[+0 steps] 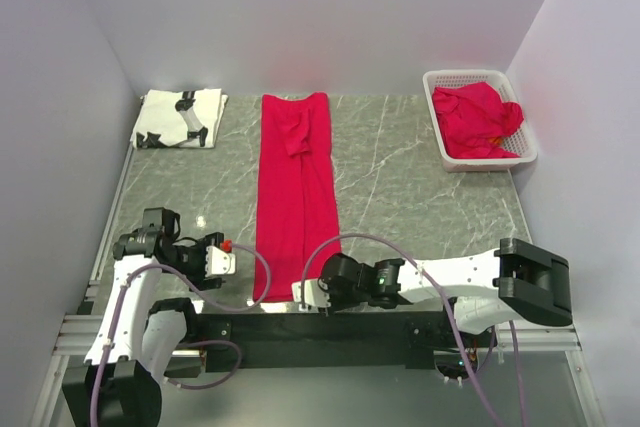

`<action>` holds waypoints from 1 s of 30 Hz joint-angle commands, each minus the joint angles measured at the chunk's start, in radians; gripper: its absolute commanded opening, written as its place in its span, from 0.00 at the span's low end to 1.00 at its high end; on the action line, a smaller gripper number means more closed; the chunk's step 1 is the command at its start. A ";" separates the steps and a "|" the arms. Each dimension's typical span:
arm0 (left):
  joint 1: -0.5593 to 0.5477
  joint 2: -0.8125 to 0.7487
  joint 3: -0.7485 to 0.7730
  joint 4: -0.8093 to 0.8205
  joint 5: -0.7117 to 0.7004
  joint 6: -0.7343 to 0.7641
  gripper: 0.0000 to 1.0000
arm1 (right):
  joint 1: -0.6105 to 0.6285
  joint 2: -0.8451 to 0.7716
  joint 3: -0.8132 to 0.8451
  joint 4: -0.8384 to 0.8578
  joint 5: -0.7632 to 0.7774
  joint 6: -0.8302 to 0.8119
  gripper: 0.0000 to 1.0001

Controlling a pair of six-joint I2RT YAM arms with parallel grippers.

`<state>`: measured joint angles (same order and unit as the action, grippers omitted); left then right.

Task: Fold and stack the t-shirts
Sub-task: Fold the tshirt

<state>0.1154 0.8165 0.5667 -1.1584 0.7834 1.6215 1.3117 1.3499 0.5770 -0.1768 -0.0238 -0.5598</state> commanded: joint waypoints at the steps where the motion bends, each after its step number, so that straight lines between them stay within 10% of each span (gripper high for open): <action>1: -0.008 -0.022 -0.011 -0.037 0.008 0.113 0.70 | -0.048 0.023 0.014 -0.049 -0.043 0.029 0.30; 6: -0.019 0.022 0.004 -0.073 0.007 0.167 0.69 | -0.066 0.041 0.029 -0.079 -0.067 0.054 0.00; 13: -0.169 -0.010 -0.013 -0.040 0.008 0.128 0.52 | -0.129 0.022 0.078 -0.107 -0.120 0.107 0.00; 21: -0.487 -0.013 -0.059 0.244 -0.064 -0.274 0.37 | -0.207 0.014 0.115 -0.141 -0.189 0.132 0.00; 30: -0.903 0.148 -0.024 0.468 -0.272 -0.745 0.56 | -0.224 0.043 0.136 -0.151 -0.211 0.130 0.00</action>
<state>-0.6811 0.9600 0.5247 -0.8093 0.6277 1.0935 1.1004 1.3872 0.6716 -0.3141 -0.2165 -0.4381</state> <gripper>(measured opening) 0.543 0.011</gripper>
